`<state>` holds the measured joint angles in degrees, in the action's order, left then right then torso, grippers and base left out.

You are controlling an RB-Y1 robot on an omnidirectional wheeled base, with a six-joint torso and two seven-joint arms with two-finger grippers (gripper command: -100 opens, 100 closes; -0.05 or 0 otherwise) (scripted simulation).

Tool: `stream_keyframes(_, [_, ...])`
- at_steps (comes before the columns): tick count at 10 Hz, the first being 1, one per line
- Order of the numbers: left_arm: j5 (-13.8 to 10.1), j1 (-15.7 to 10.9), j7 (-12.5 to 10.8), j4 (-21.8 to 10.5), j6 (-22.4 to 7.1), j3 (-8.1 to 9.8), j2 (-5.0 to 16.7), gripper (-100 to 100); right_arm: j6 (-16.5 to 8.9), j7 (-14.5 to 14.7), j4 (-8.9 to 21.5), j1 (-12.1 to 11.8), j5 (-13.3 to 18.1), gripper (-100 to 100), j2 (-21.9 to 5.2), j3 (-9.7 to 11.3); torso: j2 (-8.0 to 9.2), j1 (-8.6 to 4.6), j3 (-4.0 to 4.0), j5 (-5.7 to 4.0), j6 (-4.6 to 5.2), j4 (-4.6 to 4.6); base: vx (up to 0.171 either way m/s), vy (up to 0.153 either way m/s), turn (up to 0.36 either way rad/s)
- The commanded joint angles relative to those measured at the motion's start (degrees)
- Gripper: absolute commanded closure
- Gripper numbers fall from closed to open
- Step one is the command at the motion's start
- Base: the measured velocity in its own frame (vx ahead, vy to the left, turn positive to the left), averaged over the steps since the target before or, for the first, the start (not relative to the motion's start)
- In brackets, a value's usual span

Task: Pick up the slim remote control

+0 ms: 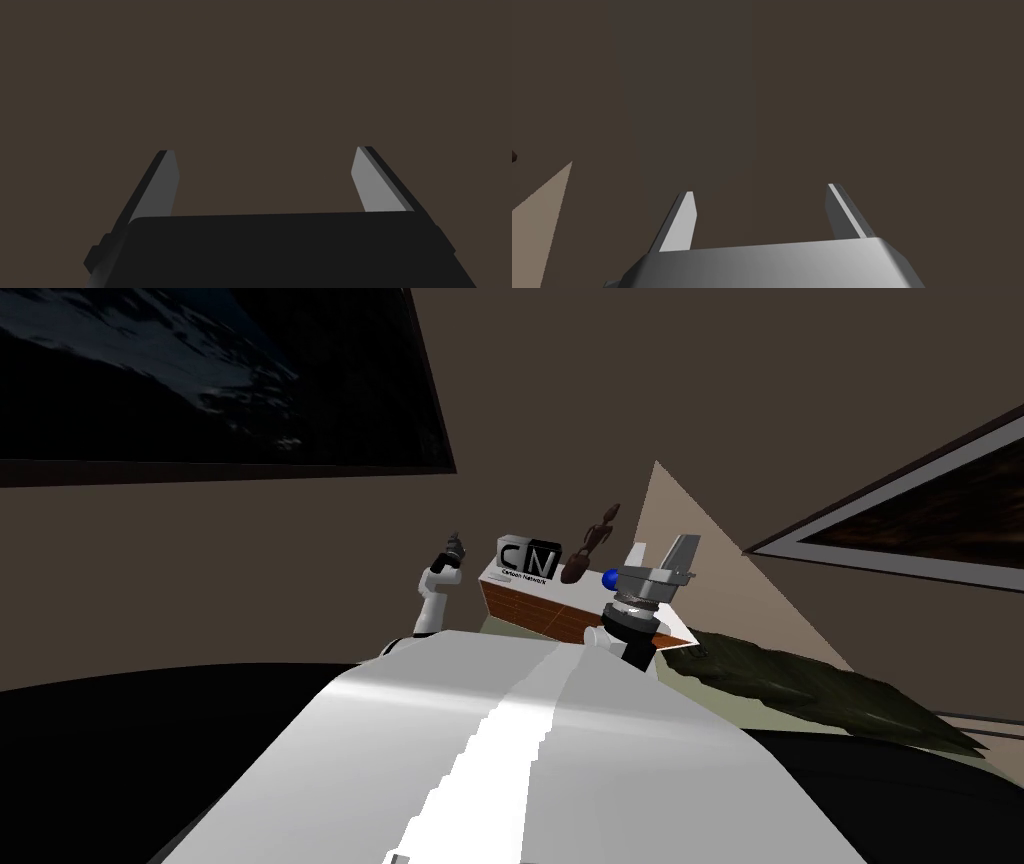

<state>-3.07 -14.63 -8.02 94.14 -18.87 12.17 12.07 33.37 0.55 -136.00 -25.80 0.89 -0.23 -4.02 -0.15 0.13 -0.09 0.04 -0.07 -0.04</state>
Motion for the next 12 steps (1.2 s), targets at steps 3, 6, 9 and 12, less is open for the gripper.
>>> stream_keyframes(3, [-0.3, -2.4, -0.1, -4.4, -5.3, -0.26, -0.1, -100, 0.0, 0.0, 0.0, 0.0, 0.0, 0, 0.0, 0.0, -0.03, -0.04, -0.01, -0.01, 0.04, 0.00, 0.022, 0.025, -0.063])
stream_keyframes(6, [-0.5, -4.7, -0.2, -7.8, -9.2, -0.57, -0.2, -100, 0.0, 0.0, 0.0, 0.0, 0.0, 0, 0.0, 0.0, -0.02, -0.05, 0.00, -0.02, 0.04, 0.00, 0.020, 0.026, -0.061])
stream_keyframes(9, [-0.7, -6.9, -0.3, -11.3, -13.1, -0.97, -0.4, -100, 0.0, 0.0, 0.0, 0.0, 0.0, 0, 0.0, 0.0, -0.07, 0.01, -0.05, 0.00, -0.01, -0.02, 0.031, 0.032, -0.055])
stream_keyframes(12, [-0.9, -9.0, -0.4, -14.8, -16.9, -1.45, -0.6, -100, 0.0, 0.0, 0.0, 0.0, 0.0, 0, 0.0, 0.0, -0.06, -0.05, -0.03, -0.01, 0.00, -0.01, 0.029, 0.023, -0.059])
